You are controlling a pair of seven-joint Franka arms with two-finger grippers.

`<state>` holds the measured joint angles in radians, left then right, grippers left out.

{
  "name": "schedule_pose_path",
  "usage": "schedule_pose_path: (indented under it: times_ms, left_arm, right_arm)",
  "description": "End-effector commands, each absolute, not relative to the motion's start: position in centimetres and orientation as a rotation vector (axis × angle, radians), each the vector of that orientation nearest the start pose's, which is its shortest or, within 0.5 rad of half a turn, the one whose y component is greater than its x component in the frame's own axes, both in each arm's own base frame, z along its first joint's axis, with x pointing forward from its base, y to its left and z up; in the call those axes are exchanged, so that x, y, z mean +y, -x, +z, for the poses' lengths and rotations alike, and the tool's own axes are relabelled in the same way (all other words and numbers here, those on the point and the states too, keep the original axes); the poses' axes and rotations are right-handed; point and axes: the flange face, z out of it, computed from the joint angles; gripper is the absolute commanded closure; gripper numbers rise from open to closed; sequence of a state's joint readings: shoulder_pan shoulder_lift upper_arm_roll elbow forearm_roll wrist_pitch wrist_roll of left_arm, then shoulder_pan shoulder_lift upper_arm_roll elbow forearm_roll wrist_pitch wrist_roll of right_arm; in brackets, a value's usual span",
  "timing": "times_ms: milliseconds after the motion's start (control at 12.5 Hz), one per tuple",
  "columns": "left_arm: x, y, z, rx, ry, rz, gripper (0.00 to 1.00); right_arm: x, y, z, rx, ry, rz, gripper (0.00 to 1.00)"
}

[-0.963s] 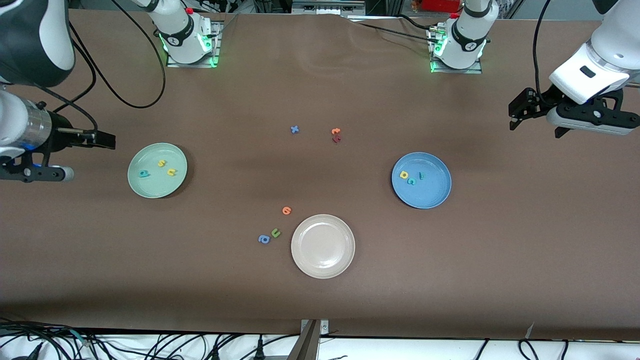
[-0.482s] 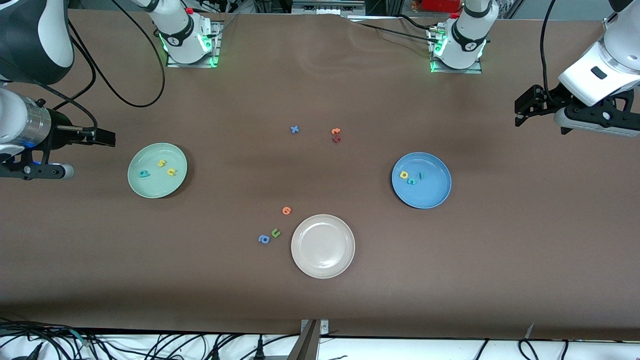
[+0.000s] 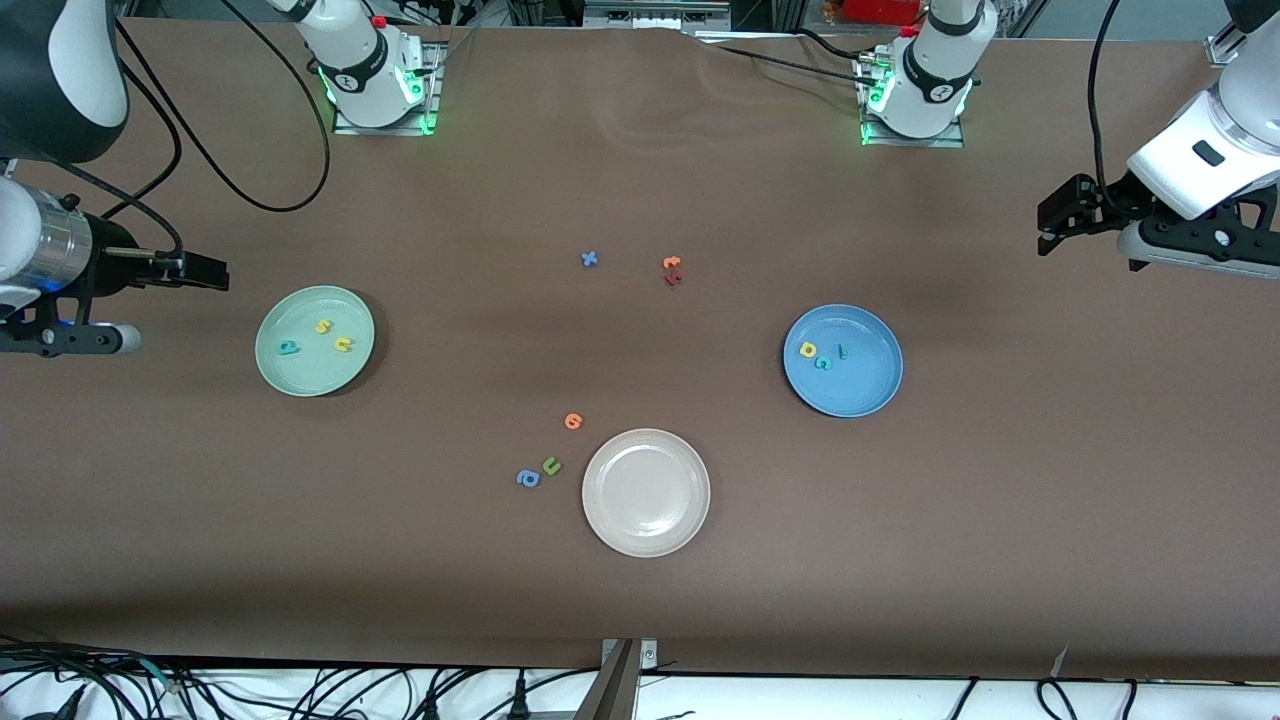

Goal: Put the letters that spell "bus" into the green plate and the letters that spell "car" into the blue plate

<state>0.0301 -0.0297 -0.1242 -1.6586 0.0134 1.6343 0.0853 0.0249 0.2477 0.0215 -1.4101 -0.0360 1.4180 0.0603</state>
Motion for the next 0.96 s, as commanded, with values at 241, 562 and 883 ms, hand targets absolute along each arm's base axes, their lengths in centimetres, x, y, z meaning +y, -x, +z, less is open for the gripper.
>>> schedule_pose_path:
  times_ms: [241, 562, 883]
  left_arm:
    - [-4.8, -54.7, 60.8, 0.310, 3.114, 0.022, 0.00]
    - [-3.8, -54.5, 60.8, 0.286, 3.116, 0.049, 0.00]
    - [-3.8, -54.5, 60.9, 0.285, 3.116, 0.046, 0.00]
  right_arm:
    - [2.5, -58.8, 54.6, 0.013, 3.184, 0.320, 0.00]
    - [2.1, -58.9, 54.8, 0.008, 3.198, 0.316, 0.00]
    - [2.2, -59.2, 55.1, 0.016, 3.208, 0.296, 0.00]
